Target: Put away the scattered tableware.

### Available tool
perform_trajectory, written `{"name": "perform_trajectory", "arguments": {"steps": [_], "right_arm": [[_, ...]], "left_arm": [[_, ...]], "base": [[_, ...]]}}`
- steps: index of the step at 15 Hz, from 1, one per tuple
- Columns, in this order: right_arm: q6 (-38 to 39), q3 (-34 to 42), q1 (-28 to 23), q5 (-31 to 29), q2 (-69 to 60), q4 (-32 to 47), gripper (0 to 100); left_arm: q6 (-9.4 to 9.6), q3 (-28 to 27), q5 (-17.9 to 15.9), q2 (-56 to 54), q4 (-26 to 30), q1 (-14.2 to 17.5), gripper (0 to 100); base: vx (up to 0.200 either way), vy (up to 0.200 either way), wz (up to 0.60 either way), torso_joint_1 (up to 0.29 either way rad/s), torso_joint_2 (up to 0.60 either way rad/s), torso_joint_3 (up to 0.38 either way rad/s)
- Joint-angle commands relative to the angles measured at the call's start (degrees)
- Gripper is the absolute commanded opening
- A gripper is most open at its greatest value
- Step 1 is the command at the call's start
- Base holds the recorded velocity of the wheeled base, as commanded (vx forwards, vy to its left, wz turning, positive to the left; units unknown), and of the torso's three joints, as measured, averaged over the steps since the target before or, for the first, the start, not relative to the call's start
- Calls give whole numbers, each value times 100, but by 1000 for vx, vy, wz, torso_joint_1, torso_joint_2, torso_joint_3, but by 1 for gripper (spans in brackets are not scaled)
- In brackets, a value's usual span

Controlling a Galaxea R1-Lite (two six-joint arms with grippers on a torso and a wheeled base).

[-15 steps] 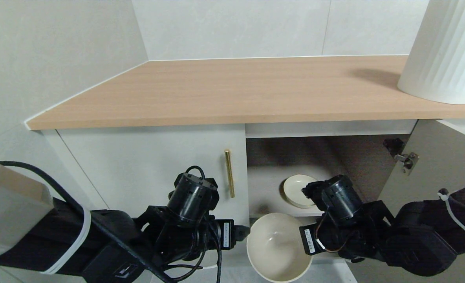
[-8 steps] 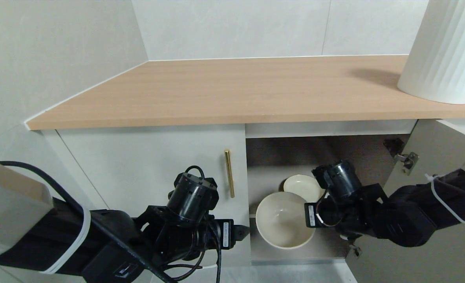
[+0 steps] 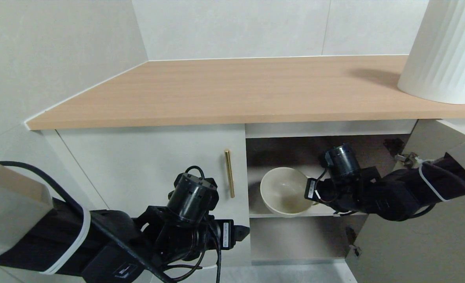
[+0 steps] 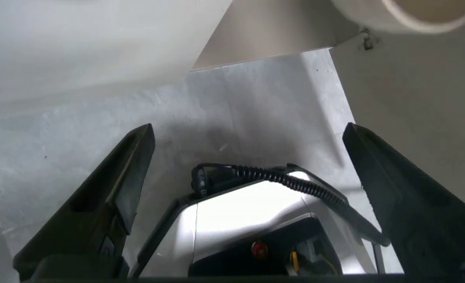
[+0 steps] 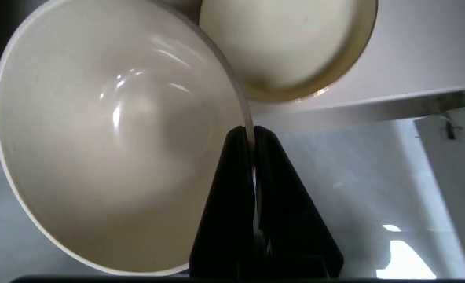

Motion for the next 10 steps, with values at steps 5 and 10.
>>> {"name": "perform_trajectory", "arguments": {"steps": [5, 10], "right_arm": [[186, -270, -178, -294, 127, 3, 0], [203, -385, -266, -663, 338, 3, 0]], "left_arm": [[-3, 0, 2, 17, -1, 1, 100], [-3, 0, 2, 17, -1, 1, 100]], "base": [[0, 0, 0, 0, 0, 0], [0, 0, 0, 0, 0, 0]]}}
